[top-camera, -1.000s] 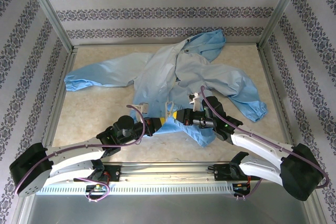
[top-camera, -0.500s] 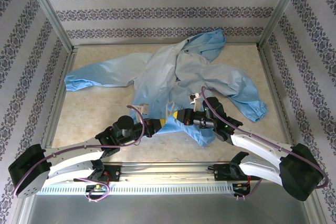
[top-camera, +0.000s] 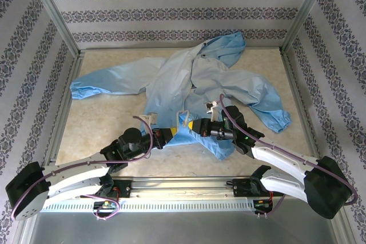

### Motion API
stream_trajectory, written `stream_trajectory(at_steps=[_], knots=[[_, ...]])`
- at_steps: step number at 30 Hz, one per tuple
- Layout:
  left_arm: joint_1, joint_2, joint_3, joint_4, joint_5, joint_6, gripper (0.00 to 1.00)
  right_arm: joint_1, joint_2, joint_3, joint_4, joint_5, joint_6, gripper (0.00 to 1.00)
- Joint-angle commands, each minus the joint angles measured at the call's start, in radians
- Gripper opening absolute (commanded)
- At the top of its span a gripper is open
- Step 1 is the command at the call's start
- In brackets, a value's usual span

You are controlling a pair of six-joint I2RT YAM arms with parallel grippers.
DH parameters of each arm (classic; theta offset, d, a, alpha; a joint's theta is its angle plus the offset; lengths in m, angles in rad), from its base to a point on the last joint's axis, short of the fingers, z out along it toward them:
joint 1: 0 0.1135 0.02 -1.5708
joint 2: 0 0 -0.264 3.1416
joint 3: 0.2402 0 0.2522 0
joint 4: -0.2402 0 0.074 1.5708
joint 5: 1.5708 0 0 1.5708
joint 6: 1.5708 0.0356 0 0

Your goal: Zip up the jacket

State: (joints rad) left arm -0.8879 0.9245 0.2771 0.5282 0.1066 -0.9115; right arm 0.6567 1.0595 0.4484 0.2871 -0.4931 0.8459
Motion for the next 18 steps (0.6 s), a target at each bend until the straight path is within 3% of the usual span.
stream_trajectory(at_steps=[1, 18], knots=[[0.019, -0.002, 0.027, 0.059, -0.051, 0.022, 0.0, 0.006, -0.01, -0.013, 0.061, -0.034, 0.012, 0.0], [0.032, 0.133, 0.114, 0.148, -0.022, 0.037, 0.0, 0.022, -0.012, -0.006, 0.058, -0.045, 0.009, 0.0]])
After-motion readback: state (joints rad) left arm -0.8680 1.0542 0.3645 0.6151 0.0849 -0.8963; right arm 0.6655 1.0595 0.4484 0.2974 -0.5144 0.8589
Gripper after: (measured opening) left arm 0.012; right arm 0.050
